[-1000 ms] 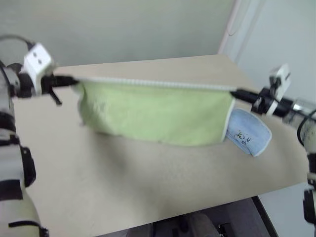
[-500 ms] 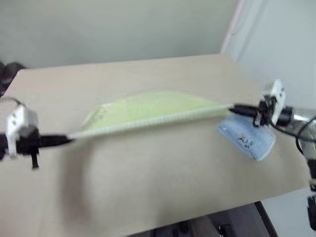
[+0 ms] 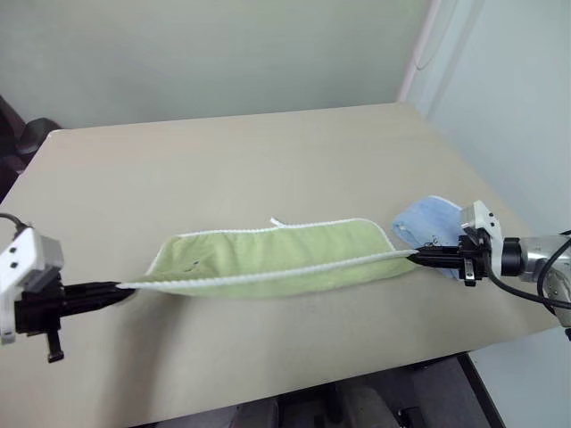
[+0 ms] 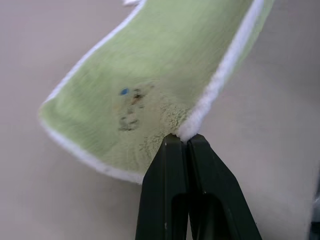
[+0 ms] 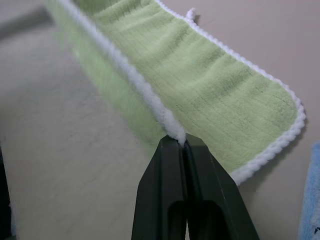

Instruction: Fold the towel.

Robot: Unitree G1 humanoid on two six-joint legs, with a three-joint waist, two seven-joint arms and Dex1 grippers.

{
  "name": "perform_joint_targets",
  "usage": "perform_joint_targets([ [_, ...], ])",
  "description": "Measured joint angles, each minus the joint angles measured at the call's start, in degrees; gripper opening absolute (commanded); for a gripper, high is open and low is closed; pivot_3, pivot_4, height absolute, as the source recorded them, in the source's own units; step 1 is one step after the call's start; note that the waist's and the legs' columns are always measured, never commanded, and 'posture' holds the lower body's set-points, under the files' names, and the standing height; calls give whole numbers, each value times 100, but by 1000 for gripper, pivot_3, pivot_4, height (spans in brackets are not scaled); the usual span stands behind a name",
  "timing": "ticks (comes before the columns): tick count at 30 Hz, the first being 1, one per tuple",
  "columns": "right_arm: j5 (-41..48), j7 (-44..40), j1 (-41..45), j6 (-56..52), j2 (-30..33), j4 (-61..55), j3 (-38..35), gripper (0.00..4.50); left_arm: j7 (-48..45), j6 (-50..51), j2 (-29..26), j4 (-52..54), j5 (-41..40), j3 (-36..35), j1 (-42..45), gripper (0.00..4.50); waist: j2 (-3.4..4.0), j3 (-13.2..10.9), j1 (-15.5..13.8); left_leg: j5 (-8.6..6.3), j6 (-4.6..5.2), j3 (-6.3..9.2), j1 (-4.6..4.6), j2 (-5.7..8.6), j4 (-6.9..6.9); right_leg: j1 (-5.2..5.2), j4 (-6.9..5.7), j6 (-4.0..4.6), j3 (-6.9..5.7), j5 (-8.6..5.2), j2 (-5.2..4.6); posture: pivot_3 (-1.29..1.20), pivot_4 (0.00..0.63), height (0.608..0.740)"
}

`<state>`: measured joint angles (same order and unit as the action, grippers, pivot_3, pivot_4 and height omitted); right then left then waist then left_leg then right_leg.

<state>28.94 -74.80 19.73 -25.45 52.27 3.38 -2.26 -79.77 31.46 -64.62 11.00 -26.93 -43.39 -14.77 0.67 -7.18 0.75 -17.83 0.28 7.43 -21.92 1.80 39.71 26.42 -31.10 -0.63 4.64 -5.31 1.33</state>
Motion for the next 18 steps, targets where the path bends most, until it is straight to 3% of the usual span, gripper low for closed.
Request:
perform_joint_targets([
  [8,-360,416,672,25,-362,599,144,0,155,-1031,-172,-2024,581,1917,1700,18,-9,24,-6,17,19,-2,7,3,2,31,-50,122,-1,95,1,0,150,740],
  [18,-1406,858,1858,788,-935,2176,599,0,438,-2032,428,-4094,1516,3701,4272,18,-27,35,-29,17,29,0,9,6,-9,38,-67,104,-3,112,-4,0,150,740],
])
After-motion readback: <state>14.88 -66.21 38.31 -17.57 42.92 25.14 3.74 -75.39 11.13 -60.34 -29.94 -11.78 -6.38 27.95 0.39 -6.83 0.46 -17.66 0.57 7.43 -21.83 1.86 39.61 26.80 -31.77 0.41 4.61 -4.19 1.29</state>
